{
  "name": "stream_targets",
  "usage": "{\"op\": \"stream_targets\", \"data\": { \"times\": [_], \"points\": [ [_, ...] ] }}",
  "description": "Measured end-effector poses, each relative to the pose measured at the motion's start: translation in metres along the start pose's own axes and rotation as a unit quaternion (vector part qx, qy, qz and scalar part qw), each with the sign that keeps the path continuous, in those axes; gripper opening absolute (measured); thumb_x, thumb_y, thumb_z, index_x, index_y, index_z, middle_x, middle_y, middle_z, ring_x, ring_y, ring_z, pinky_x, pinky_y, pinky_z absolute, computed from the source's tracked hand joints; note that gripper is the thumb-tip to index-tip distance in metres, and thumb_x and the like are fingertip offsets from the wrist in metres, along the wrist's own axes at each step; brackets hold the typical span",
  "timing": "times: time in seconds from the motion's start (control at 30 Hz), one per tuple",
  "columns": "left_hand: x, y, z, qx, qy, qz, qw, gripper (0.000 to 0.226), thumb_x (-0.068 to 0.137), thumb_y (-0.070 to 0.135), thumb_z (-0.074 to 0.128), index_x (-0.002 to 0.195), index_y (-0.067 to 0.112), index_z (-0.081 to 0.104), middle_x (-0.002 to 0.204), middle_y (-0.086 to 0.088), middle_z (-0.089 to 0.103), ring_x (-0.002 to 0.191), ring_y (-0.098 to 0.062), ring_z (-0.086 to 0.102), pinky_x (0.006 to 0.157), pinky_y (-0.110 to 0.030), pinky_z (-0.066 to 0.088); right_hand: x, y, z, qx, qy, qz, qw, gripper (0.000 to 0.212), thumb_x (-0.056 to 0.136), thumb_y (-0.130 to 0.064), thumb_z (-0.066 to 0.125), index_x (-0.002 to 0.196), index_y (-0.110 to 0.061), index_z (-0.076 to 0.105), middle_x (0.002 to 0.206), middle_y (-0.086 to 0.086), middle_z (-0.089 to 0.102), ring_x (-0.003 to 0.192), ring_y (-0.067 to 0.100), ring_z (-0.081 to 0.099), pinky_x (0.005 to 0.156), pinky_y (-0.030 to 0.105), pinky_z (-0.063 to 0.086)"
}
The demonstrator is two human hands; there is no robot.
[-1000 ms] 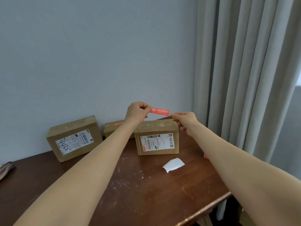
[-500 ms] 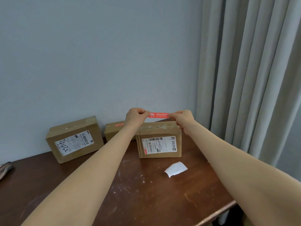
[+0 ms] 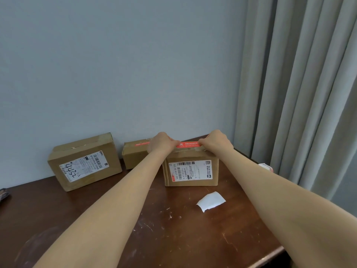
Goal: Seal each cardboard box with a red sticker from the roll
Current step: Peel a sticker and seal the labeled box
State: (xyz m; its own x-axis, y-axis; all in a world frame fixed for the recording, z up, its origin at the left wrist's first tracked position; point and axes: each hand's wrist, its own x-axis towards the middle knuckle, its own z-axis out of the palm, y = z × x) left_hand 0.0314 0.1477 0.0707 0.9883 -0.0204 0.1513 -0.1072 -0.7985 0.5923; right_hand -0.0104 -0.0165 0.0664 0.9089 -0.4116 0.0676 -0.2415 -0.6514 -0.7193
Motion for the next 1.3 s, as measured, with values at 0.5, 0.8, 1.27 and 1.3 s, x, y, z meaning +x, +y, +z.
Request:
{"op": "stream_targets", "data": {
  "times": [0.5, 0.8, 1.27, 1.3],
  "points": [
    [0.01, 0.0, 0.007, 0.019, -0.032, -0.026, 0.999, 0.028, 0.085, 0.036, 0.064, 0.074, 0.015, 0.05, 0.072, 0.0, 0.054, 0.075, -0.019, 0.057, 0.051, -0.026, 0.036, -0.001, -0.005, 0.003, -0.053, -0.009, 0.016, 0.998, 0.022, 0.085, -0.027, 0.057, 0.068, -0.017, 0.047, 0.071, 0.001, 0.055, 0.065, 0.019, 0.053, 0.052, 0.025, 0.035],
    [0.014, -0.001, 0.01, 0.028, -0.041, -0.021, 0.999, 0.023, 0.083, 0.033, 0.065, 0.081, 0.013, 0.053, 0.075, -0.001, 0.055, 0.076, -0.02, 0.057, 0.051, -0.026, 0.036, -0.004, -0.008, 0.004, -0.074, 0.003, 0.02, 0.997, 0.017, 0.084, -0.026, 0.055, 0.071, -0.017, 0.049, 0.084, 0.003, 0.059, 0.078, 0.022, 0.058, 0.055, 0.026, 0.036],
    [0.015, -0.006, 0.017, 0.04, -0.032, -0.011, 0.999, 0.032, 0.078, 0.04, 0.067, 0.088, 0.01, 0.067, 0.087, -0.006, 0.065, 0.084, -0.023, 0.062, 0.051, -0.027, 0.036, -0.01, -0.011, 0.001, -0.118, 0.008, 0.022, 0.993, 0.005, 0.082, -0.019, 0.055, 0.079, -0.015, 0.053, 0.083, 0.003, 0.056, 0.077, 0.024, 0.056, 0.062, 0.027, 0.039],
    [0.015, -0.006, 0.017, 0.04, -0.033, -0.011, 0.999, 0.032, 0.079, 0.04, 0.067, 0.088, 0.01, 0.067, 0.084, -0.005, 0.063, 0.082, -0.022, 0.061, 0.05, -0.027, 0.035, -0.01, -0.01, 0.0, -0.119, 0.008, 0.022, 0.993, 0.003, 0.082, -0.017, 0.054, 0.082, -0.014, 0.053, 0.08, 0.002, 0.055, 0.077, 0.024, 0.055, 0.063, 0.027, 0.039]
  ]
}}
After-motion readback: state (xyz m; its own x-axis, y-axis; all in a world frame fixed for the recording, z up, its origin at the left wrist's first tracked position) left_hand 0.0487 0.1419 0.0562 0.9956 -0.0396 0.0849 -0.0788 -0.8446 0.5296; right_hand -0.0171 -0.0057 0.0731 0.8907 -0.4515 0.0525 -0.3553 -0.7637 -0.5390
